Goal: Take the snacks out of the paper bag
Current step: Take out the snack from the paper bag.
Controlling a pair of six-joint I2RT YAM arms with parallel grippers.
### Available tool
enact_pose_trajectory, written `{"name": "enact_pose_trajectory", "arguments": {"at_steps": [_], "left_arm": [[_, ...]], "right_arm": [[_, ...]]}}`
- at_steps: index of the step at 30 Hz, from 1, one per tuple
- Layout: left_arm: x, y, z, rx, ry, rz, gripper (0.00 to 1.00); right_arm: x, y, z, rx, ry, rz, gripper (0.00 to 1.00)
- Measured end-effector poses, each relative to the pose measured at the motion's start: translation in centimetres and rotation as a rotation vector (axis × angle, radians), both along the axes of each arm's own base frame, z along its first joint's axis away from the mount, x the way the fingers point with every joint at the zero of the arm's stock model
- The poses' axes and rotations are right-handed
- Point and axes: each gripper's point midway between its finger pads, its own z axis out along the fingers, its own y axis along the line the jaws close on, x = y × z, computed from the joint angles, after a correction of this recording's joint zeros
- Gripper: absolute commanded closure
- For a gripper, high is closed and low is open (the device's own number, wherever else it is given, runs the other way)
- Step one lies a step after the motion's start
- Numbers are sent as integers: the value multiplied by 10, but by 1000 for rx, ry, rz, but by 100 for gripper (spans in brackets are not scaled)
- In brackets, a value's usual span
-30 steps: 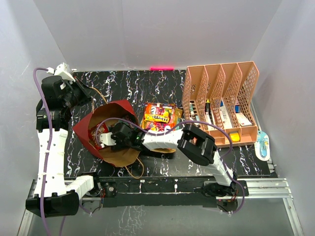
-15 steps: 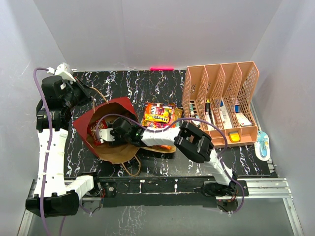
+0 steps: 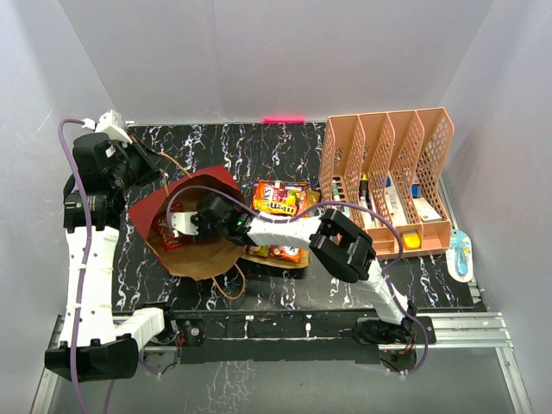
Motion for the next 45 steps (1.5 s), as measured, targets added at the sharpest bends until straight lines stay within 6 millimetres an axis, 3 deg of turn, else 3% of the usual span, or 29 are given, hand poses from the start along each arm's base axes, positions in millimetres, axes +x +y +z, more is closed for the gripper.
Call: {"name": "enact_pose_trajectory", "arguments": {"at_steps": [7,19,28,32,35,38,42,45], "left_arm": [[0,0,0,1,-1,2,100],[0,2,-1,10,-1,9,100],[0,3,0,12,-3,11,100],[0,3,0,12,-3,11,100],[0,3,0,13,-4,13,100],[0,4,0,15,-4,17,100],[0,4,0,16,-4,19,100],[0,4,0,18,-3,20,100]], "right_arm": [[-8,-3,9,5,29,15,93],[-53,-27,75,159,160,47,93],[-78,-34,74,216,305,33,93],[-91,-31,86,275,409,23,93],[-99,-32,108,335,471,12,93],[-111,-37,149,420,509,25,93],[-127,-58,231,593,524,45,93],[-145,-88,293,719,511,76,93]]}}
